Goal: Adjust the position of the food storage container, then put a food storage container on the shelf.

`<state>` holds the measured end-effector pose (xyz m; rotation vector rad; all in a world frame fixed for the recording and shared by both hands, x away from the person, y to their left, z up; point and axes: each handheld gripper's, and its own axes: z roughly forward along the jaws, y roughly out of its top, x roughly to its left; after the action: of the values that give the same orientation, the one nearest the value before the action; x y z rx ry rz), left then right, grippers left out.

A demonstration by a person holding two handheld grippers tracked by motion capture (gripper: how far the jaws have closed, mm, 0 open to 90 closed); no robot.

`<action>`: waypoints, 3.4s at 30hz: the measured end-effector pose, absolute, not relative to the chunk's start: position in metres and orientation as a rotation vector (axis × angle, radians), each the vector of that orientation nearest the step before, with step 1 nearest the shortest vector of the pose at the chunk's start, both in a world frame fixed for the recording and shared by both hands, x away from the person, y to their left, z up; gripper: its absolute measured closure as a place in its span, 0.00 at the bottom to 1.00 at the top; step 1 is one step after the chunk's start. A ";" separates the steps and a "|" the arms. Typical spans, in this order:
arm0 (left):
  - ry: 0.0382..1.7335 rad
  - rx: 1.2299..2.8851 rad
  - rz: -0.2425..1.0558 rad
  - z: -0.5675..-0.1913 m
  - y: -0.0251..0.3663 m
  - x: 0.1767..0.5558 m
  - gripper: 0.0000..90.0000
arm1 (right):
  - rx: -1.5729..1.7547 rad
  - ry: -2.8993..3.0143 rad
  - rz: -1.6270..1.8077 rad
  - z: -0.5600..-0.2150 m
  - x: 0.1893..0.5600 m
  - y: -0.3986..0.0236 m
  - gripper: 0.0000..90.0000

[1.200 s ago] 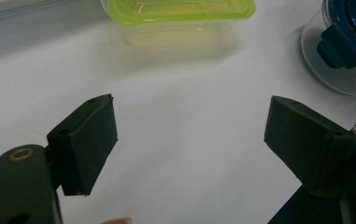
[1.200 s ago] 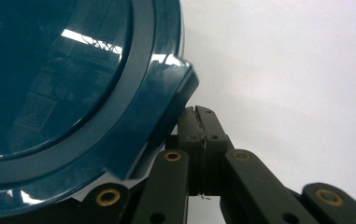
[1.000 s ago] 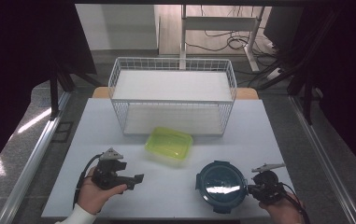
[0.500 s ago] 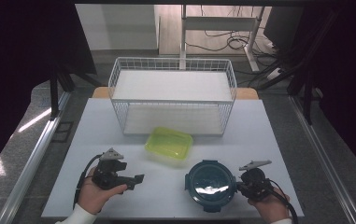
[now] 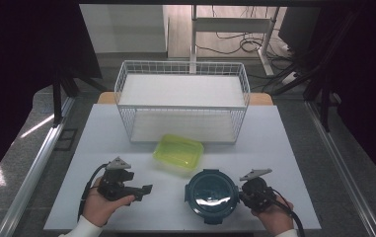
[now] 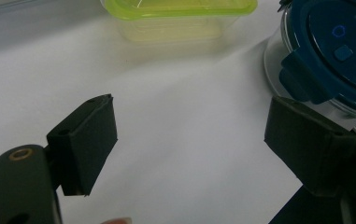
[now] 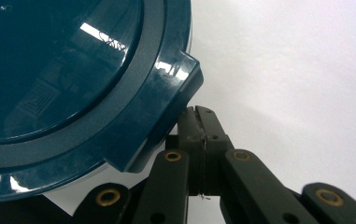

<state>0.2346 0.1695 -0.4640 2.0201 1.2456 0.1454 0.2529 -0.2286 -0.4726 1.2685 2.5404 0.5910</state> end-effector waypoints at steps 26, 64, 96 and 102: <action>1.251 2.022 0.140 -0.465 0.169 0.235 0.19 | 1.175 2.620 0.639 -0.475 0.252 -0.190 0.99; 1.262 2.005 0.136 -0.466 0.171 0.233 0.19 | 1.276 2.510 0.927 -0.464 0.261 -0.210 0.53; 1.328 1.917 0.015 -0.465 0.160 0.229 0.08 | 1.375 2.527 1.237 -0.459 0.261 -0.218 0.18; 1.357 1.893 -0.087 -0.476 0.152 0.230 0.04 | 1.438 2.563 1.285 -0.464 0.263 -0.210 0.14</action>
<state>0.2299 0.1516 -0.4757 1.8927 1.3568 -0.0873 0.2632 -0.2104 -0.4641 1.4384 2.5633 1.2852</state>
